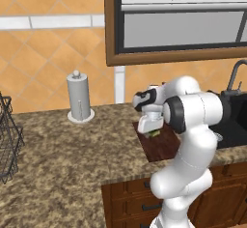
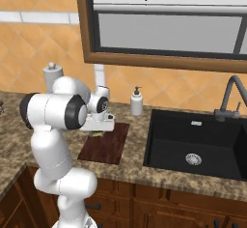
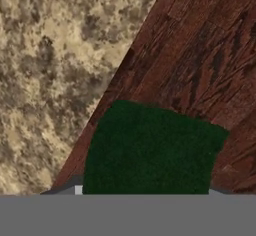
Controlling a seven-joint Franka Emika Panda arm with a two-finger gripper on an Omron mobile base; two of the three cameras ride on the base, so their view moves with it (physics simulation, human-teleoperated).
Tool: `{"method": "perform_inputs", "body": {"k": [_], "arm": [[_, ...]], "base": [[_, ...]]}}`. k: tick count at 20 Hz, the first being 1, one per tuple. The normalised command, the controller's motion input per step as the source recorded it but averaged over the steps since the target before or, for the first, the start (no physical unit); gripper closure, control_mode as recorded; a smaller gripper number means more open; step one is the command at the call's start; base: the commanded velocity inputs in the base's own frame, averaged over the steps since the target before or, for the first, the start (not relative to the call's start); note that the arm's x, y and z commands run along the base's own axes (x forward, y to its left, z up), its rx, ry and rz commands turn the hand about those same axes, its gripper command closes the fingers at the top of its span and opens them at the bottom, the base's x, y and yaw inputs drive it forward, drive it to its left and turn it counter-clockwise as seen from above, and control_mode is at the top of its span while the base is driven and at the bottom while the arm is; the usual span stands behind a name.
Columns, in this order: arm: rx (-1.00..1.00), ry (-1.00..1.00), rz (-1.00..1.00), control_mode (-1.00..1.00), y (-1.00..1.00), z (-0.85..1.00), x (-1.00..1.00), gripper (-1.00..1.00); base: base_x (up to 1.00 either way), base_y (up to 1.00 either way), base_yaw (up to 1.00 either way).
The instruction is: Pick up the sponge from the counter and clean the cutting board by briefly scrubbing or pressing down on the cutting board. Once finished, release the sponge.
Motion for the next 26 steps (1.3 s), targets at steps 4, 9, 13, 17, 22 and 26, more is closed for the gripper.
{"method": "perform_inputs", "body": {"k": [4,9,13,17,22,26], "arm": [[-0.02,0.10,0.00,-1.00,0.00,-0.27,0.01,1.00],[-0.05,0.12,0.00,-1.00,0.00,-0.46,0.00,1.00],[-0.02,0.12,0.00,-1.00,-0.08,-0.49,-0.17,1.00],[0.00,0.16,0.00,-1.00,-0.21,-0.55,-0.36,1.00],[-0.02,0.19,0.00,-1.00,-0.27,-0.58,-0.47,1.00],[-0.04,0.13,0.00,-1.00,-0.31,-0.71,-0.87,1.00]], "base": [[0.00,0.00,0.00],[0.00,0.00,0.00],[0.00,0.00,0.00],[0.00,0.00,0.00],[0.00,0.00,0.00],[0.00,0.00,0.00]]}}
